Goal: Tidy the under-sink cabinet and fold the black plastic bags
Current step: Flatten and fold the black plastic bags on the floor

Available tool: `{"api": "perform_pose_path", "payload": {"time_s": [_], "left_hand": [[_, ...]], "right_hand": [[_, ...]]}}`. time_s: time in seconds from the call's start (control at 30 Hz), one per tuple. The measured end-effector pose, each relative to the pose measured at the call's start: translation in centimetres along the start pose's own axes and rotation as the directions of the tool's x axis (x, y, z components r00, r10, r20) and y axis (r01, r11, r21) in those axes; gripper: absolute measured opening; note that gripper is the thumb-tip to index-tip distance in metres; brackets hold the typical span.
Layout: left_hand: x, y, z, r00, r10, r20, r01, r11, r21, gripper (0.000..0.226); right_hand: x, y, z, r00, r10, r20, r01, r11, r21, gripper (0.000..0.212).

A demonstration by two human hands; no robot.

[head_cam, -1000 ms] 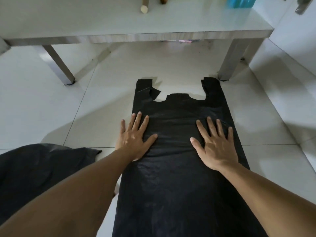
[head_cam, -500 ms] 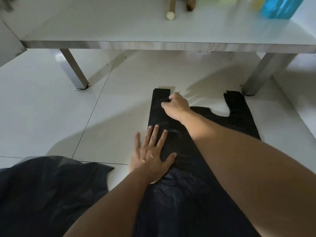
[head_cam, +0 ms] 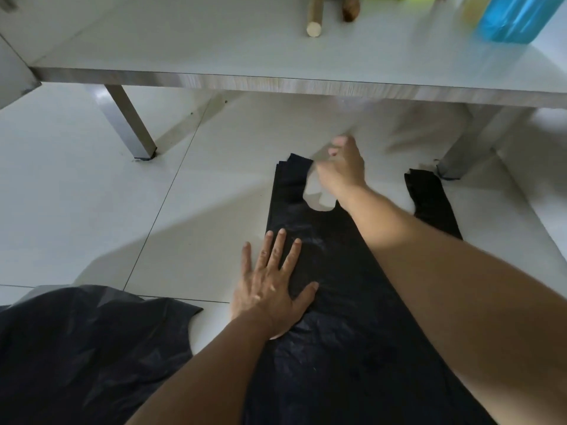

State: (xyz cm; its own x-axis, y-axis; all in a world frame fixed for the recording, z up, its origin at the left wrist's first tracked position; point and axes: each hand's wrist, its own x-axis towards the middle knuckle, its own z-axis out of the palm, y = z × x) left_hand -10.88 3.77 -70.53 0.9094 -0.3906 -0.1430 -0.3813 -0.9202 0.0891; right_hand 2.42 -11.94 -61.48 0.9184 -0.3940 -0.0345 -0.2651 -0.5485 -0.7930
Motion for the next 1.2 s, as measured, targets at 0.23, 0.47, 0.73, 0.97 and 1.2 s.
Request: {"api": "perform_pose_path", "payload": {"time_s": [0.23,0.47,0.73,0.97,1.2], "left_hand": [[0.1,0.2,-0.1,1.000,-0.012,-0.006,0.012,1.000,0.012,0.083],[0.1,0.1,-0.2,1.000,-0.015,0.013,0.015,1.000,0.019,0.084],[0.1,0.1,0.0,0.999,-0.023,-0.031,0.023,1.000,0.012,0.085],[0.1,0.3,0.0,0.998,-0.029,-0.048,0.029,1.000,0.003,0.086],[0.2,0.3,0.1,0.998,-0.040,-0.039,0.041,0.999,0.032,0.085]], "right_hand": [[-7.2,11.4,-0.4,0.816,-0.285,0.503,0.554,0.633,-0.541,0.058],[-3.7,12.6,-4.2,0.885,-0.284,0.369,0.460,0.663,-0.591,0.058],[-6.4,18.7,-9.5,0.992,0.055,0.114,0.050,0.657,-0.752,0.078],[-4.6,18.7,-9.6,0.992,0.083,0.098,0.024,0.632,-0.775,0.084],[-0.8,17.8,-10.0,0.991,0.069,0.113,0.038,0.670,-0.741,0.082]]}}
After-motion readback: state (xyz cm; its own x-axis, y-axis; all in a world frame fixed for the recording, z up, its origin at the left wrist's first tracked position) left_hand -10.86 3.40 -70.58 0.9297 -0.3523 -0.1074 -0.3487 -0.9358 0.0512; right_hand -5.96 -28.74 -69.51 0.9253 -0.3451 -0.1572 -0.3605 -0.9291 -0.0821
